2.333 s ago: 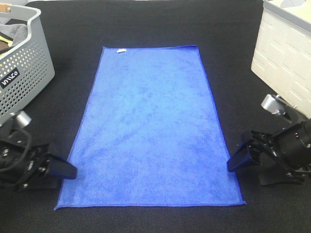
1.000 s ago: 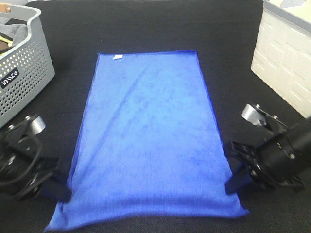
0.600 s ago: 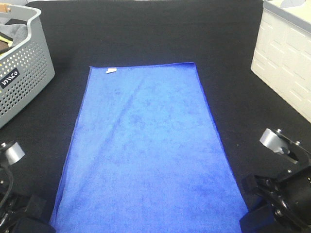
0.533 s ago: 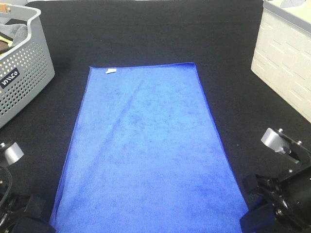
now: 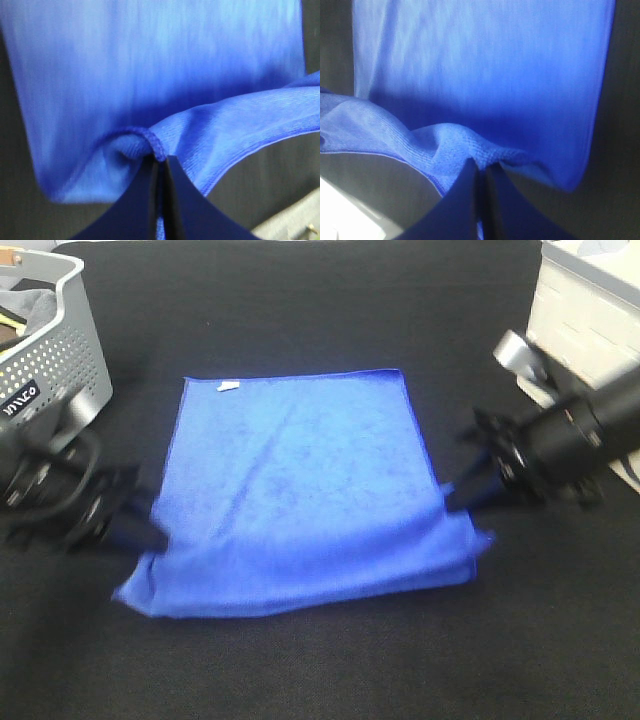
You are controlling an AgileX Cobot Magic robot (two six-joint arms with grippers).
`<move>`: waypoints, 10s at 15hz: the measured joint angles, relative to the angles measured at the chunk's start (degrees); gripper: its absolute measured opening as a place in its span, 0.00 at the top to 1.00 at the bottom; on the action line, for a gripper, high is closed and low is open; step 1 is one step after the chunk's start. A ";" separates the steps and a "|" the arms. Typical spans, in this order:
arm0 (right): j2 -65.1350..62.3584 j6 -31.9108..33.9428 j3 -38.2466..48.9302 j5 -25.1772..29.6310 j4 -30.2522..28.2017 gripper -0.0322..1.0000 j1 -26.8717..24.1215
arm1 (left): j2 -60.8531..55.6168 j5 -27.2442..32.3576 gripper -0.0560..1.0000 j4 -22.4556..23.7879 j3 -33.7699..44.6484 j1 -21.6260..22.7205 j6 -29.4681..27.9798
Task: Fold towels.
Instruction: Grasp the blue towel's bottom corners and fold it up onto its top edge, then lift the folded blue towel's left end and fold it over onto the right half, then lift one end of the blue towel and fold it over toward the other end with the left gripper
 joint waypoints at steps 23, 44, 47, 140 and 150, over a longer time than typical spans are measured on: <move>55.35 15.87 -81.19 7.10 -16.33 0.44 -2.29 | 44.81 -4.47 0.28 7.16 -68.81 6.07 -6.70; 33.52 16.79 -42.51 14.09 -20.74 0.24 -2.92 | 27.33 8.19 0.37 19.19 -36.15 9.40 -20.34; 33.52 14.09 -40.79 12.55 -20.05 0.24 -2.52 | 27.67 5.67 0.37 19.19 -36.15 8.88 -20.40; 32.37 15.81 -43.09 18.68 -17.53 0.13 -4.53 | 35.01 22.06 0.71 41.48 -70.70 -15.41 -60.16; 26.07 14.27 -43.09 21.66 -10.43 0.14 -3.95 | 35.35 20.74 0.29 45.55 -79.87 -15.07 -60.28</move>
